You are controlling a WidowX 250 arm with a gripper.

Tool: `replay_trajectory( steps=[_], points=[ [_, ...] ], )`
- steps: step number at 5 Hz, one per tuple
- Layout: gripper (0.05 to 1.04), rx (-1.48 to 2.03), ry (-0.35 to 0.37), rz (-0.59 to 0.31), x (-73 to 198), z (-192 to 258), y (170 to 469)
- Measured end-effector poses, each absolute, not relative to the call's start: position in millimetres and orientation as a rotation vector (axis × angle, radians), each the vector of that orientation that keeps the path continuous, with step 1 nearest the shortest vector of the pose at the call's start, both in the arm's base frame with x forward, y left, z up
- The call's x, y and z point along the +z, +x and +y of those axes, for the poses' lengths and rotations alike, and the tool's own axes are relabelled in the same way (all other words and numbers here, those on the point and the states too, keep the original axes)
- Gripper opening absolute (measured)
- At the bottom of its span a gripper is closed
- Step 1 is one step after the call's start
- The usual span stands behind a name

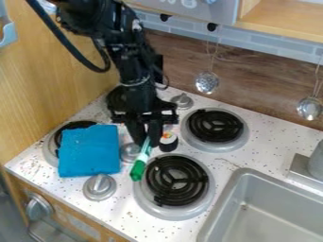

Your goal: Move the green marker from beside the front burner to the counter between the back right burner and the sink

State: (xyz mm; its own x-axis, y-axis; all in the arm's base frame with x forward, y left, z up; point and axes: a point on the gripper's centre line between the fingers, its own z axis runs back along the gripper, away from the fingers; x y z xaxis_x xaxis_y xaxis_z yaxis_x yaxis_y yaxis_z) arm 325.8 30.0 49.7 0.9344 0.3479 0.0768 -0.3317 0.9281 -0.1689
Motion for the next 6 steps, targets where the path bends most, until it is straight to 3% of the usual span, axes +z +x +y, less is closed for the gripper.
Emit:
replay_trajectory(
  steps=[4,6],
  points=[
    [0.349,0.336,-0.194,-0.049,31,-40,369],
    [0.349,0.335,-0.175,-0.052,20,-55,409]
  ],
)
